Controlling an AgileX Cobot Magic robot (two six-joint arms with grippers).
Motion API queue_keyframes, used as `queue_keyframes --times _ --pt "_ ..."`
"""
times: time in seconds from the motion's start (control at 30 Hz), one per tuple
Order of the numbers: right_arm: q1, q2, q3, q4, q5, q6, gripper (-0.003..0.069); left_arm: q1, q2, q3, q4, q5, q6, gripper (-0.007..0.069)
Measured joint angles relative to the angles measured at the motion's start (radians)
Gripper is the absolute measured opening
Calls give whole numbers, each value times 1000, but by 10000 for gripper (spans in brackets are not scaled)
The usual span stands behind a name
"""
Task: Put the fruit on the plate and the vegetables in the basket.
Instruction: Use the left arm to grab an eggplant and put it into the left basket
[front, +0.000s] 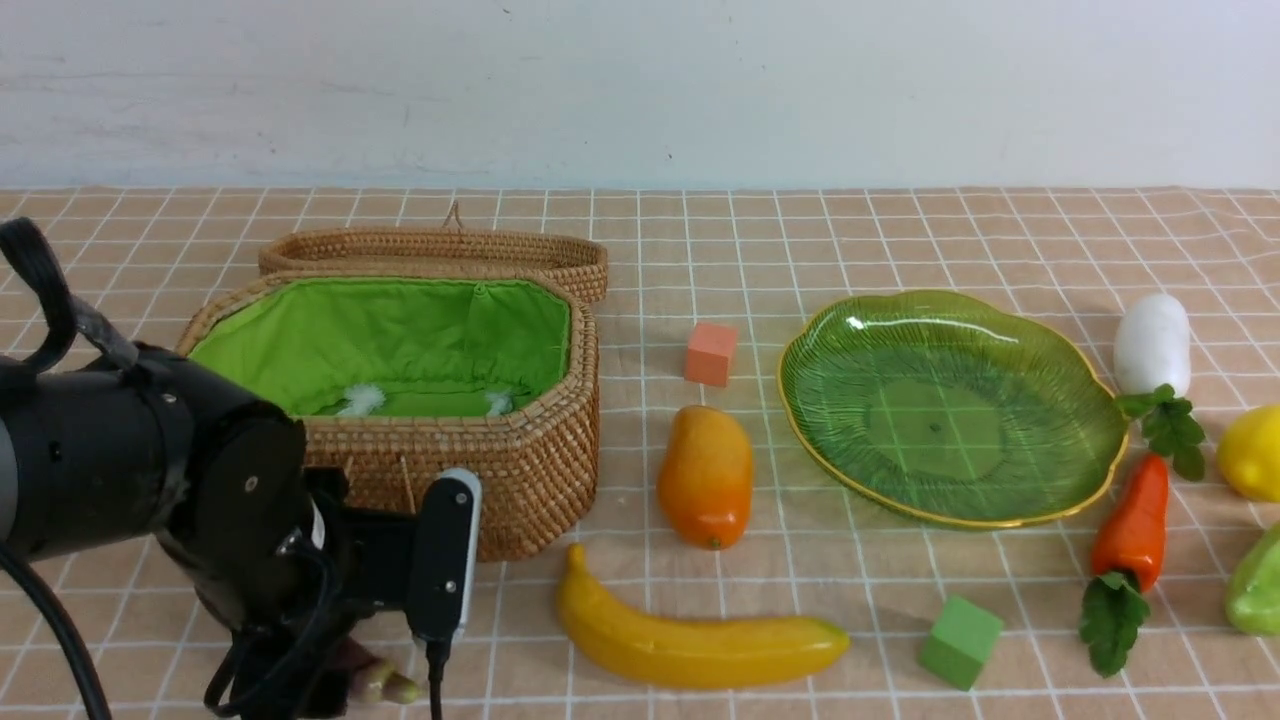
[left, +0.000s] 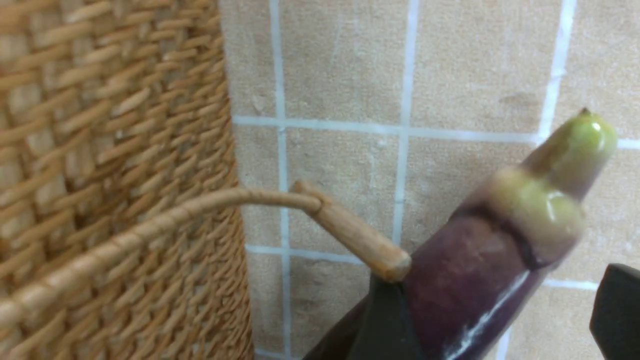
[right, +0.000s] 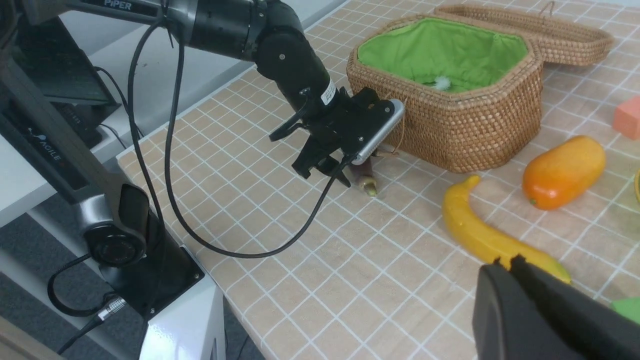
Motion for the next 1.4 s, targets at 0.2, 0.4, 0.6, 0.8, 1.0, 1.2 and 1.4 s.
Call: queue_keyframes --times 0.2,0.4,0.6,0.8,1.0,1.2,1.4 --pt "0 0 0 -5 0 1 27 0 59 0 12 -7 125 507" --pt "0 0 0 -5 0 1 33 0 106 -8 35 14 173 440" --pt "0 0 0 -5 0 1 35 -1 72 -1 22 91 151 269" --pt "1 0 0 -9 -46 2 38 0 -137 -18 -3 205 -60 271" --pt "1 0 0 -45 -98 1 42 0 -335 -86 -9 208 -218 271" --pt "1 0 0 -109 -137 4 45 0 -406 -211 19 3 -229 271" --pt "1 0 0 -116 -151 4 45 0 -266 -255 123 -201 -233 271"
